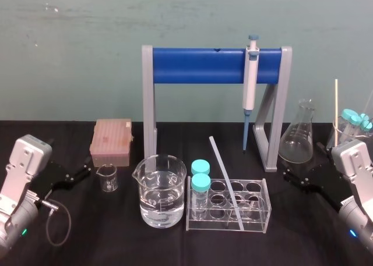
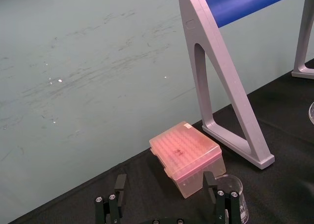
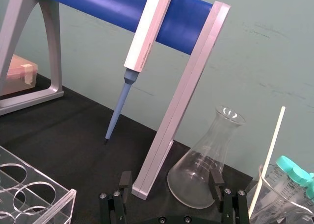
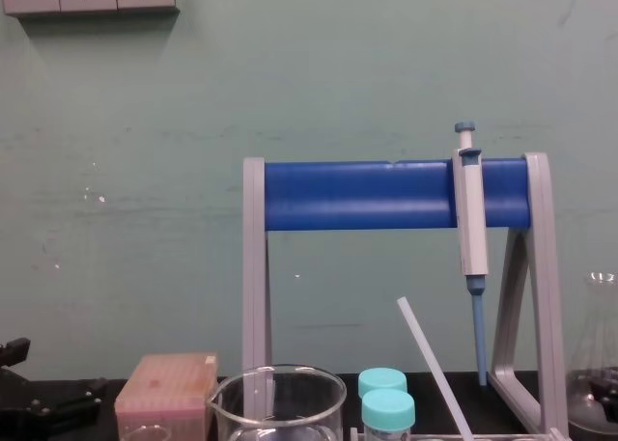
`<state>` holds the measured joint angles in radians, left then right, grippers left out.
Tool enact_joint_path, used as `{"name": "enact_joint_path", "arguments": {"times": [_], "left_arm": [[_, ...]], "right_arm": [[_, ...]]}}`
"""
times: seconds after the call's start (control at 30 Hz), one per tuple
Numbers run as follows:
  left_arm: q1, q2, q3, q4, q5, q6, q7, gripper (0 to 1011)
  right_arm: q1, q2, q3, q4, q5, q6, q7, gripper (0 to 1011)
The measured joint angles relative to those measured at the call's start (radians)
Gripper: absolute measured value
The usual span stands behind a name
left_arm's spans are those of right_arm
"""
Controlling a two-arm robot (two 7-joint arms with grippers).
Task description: Pick up the stirring rod with one hand, then place it down.
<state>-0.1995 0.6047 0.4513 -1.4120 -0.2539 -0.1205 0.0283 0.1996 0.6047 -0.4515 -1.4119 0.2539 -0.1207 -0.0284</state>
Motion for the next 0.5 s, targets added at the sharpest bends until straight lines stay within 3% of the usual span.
{"name": "enact_joint_path", "arguments": {"times": [0.5], "left_arm": [[0.000, 0.000, 0.000, 0.000, 0.000, 0.000, 0.000, 1000]], "right_arm": [[0.000, 0.000, 0.000, 0.000, 0.000, 0.000, 0.000, 1003]]}}
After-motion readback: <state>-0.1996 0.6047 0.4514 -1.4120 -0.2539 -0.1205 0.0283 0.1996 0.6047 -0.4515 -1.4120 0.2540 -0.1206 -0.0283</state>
